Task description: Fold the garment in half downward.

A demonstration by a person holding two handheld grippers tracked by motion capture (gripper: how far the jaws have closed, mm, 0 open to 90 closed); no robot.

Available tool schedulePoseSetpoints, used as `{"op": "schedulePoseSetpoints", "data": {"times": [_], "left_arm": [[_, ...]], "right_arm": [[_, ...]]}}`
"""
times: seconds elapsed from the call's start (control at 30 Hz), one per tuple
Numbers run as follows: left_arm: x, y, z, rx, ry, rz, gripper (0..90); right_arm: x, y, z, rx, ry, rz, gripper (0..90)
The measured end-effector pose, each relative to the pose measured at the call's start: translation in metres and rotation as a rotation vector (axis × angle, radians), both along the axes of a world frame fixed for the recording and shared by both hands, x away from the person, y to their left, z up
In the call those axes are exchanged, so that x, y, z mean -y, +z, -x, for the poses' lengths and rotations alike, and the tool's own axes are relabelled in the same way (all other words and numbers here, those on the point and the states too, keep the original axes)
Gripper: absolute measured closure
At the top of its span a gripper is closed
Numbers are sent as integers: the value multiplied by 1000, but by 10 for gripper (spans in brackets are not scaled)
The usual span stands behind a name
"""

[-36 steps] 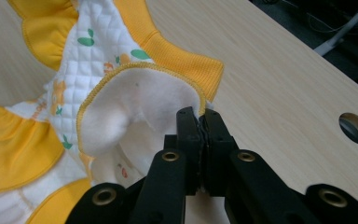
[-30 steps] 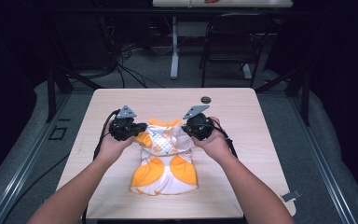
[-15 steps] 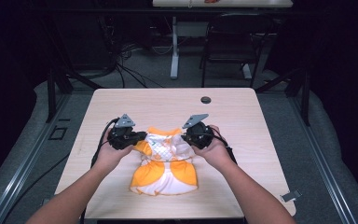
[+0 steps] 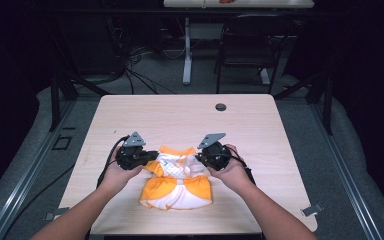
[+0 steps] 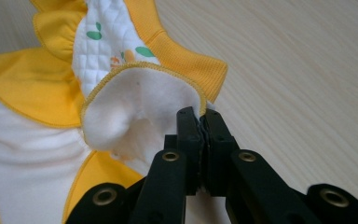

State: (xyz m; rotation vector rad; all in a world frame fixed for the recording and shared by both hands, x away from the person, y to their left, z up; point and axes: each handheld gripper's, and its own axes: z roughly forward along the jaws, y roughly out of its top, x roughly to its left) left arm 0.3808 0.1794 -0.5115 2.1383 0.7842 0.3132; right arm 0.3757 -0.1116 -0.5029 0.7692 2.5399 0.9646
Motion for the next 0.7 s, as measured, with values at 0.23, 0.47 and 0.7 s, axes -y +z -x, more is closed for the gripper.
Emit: {"op": "schedulePoseSetpoints", "data": {"times": [0.23,0.47,0.7], "left_arm": [[1,-7,8,-25,-18,8,867],[2,-14,16,-45,-44,1,860],[0,-23,26,-66,-56,10,803]], "right_arm": [[4,-8,8,-17,7,-22,868],[8,-17,16,-52,15,-41,854],[10,-22,27,-72,24,-63,806]]}}
